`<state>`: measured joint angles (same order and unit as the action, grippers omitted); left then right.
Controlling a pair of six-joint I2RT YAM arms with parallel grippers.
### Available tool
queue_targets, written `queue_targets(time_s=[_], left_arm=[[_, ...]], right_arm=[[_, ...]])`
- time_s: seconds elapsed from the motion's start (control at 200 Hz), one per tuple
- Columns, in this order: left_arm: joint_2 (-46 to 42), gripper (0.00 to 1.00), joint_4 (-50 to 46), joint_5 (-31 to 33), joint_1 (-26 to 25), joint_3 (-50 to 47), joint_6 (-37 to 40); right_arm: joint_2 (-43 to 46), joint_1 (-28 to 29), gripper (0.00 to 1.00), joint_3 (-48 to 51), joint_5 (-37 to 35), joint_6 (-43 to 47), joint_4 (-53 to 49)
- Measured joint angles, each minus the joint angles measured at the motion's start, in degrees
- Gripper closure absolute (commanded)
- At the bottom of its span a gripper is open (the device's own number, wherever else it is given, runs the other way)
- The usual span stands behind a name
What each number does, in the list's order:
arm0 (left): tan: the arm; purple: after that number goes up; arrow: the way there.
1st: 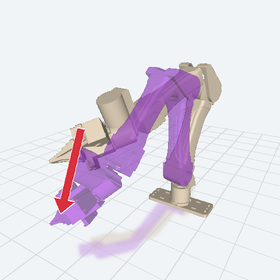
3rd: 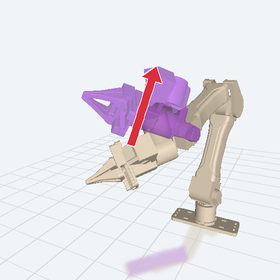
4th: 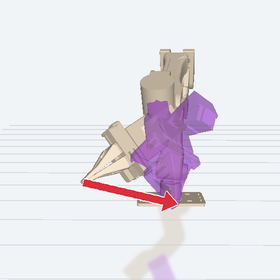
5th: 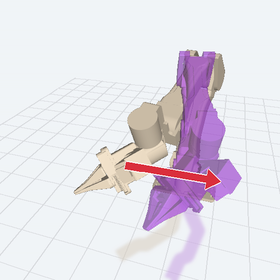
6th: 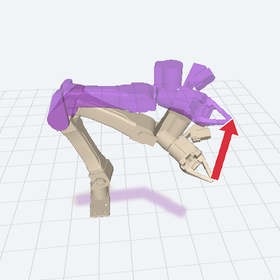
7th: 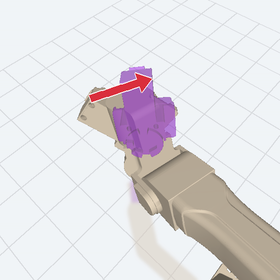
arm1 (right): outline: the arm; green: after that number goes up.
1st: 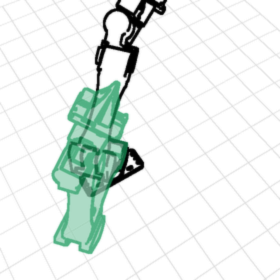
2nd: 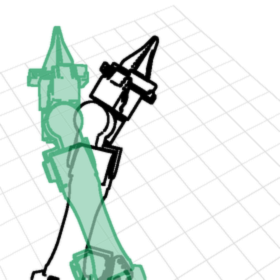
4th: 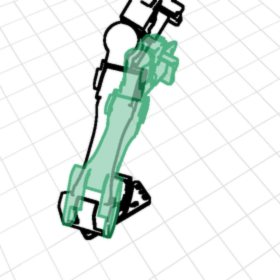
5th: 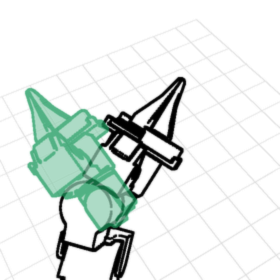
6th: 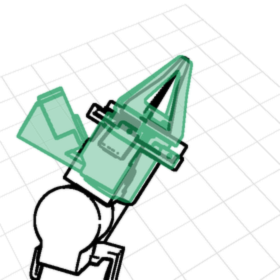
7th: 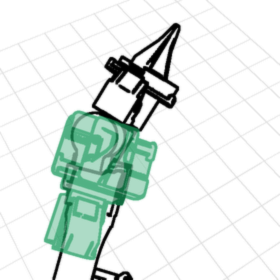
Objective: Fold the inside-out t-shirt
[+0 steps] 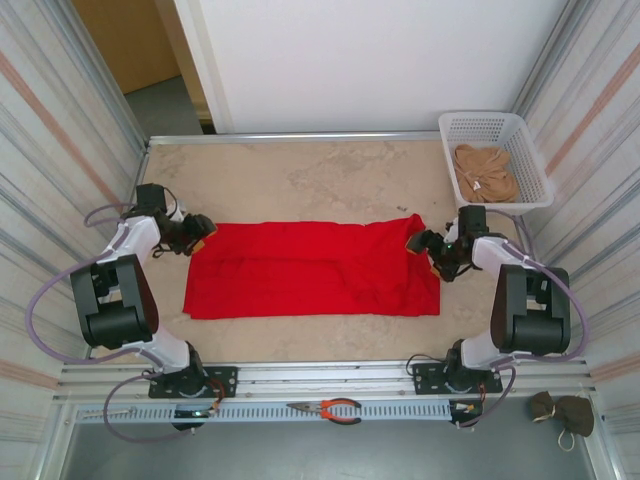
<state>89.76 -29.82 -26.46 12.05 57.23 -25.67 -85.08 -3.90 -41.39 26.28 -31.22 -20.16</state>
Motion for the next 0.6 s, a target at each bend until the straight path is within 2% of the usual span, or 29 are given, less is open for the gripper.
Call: queue_targets(time_s=[0.21, 0.286, 0.381, 0.446, 0.581, 0.601], left_arm=[[0.00, 0.50, 0.09, -0.55, 0.00, 0.00, -0.02], [0.00, 0.50, 0.11, -0.55, 0.00, 0.00, -0.02], [0.00, 0.50, 0.33, -0.55, 0.00, 0.00, -0.02], [0.00, 0.50, 0.63, -0.55, 0.00, 0.00, -0.02], [0.09, 0.50, 0.70, -0.52, 0.00, 0.00, 0.00], [0.17, 0.50, 0.70, -0.52, 0.00, 0.00, 0.00]], right_arm=[[-0.04, 5.18, 0.13, 0.46, -0.02, -0.83, 1.92], [-0.02, 6.99, 0.18, 0.59, -1.68, -1.40, 2.23], [-0.02, 9.20, 0.28, 0.59, -4.72, -2.54, 2.27], [-0.07, 10.69, 0.47, 0.59, -6.95, -3.43, 2.23], [-1.73, 13.00, 0.99, 0.59, -10.36, -5.20, 2.19], [-2.01, 13.00, 1.00, 0.59, -10.58, -5.42, 2.19]])
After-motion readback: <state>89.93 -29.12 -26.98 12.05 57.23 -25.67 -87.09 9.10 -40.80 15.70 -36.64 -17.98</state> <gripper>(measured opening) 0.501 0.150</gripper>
